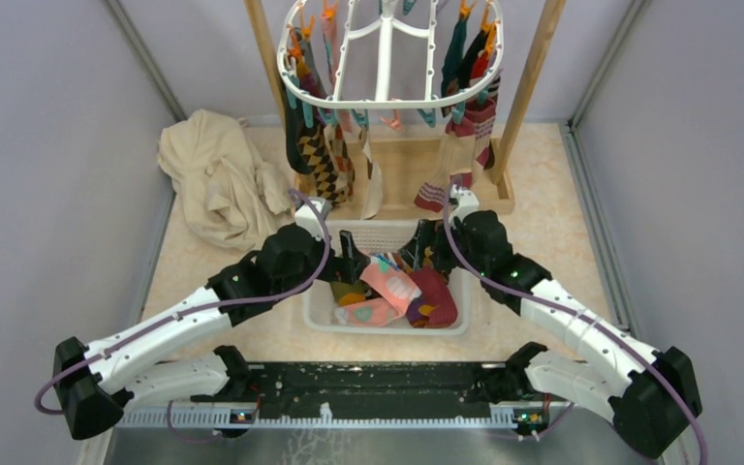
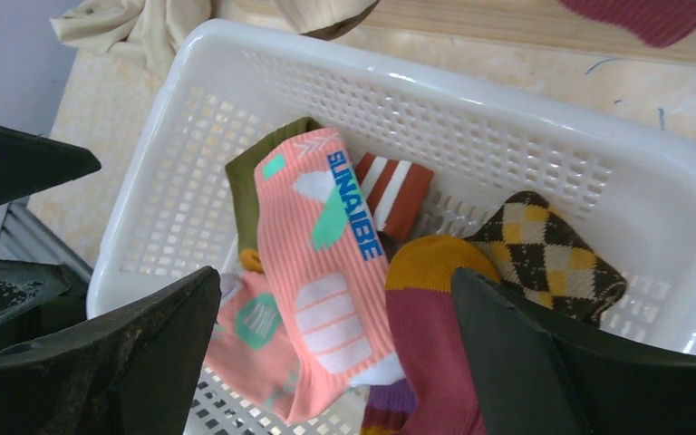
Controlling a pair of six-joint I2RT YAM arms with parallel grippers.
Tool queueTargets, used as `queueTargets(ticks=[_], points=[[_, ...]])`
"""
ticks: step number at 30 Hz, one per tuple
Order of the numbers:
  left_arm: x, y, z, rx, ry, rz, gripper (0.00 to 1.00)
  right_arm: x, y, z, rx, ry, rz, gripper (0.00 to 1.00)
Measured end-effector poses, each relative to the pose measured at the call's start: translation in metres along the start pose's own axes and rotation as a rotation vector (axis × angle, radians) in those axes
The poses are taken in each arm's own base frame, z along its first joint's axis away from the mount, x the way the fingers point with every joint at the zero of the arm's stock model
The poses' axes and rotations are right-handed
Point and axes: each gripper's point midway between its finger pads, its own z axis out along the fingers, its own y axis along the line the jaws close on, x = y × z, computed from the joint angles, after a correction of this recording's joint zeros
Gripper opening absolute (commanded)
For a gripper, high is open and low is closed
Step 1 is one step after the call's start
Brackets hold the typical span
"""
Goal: Remove the socks clipped to the hanger
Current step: Remove the sock from the hanger.
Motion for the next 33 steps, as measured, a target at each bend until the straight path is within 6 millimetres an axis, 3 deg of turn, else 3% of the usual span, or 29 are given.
queueTargets(ticks=[7, 12, 22, 29, 33], points=[[0.001, 0.003, -0.008, -0.002, -0.003, -0.003, 0.99, -0.006, 0.016, 0.0, -0.078, -0.013, 0.022, 0.99], [0.003, 0.006, -0.007, -0.017, 0.003, 0.004, 0.99, -0.005, 0.016, 0.005, -0.081, -0.009, 0.009, 0.98], [-0.01, 0.005, -0.005, -0.044, -0.016, 0.012, 0.99, -0.002, 0.01, 0.035, -0.07, 0.007, -0.021, 0.98], [-0.024, 0.008, -0.021, -0.056, -0.062, -0.01, 0.99, -0.002, 0.026, 0.057, -0.109, -0.033, -0.096, 0.97], [-0.03, 0.012, -0.031, -0.068, -0.087, -0.035, 0.99, -0.014, 0.041, 0.066, -0.139, -0.113, -0.143, 0.96]])
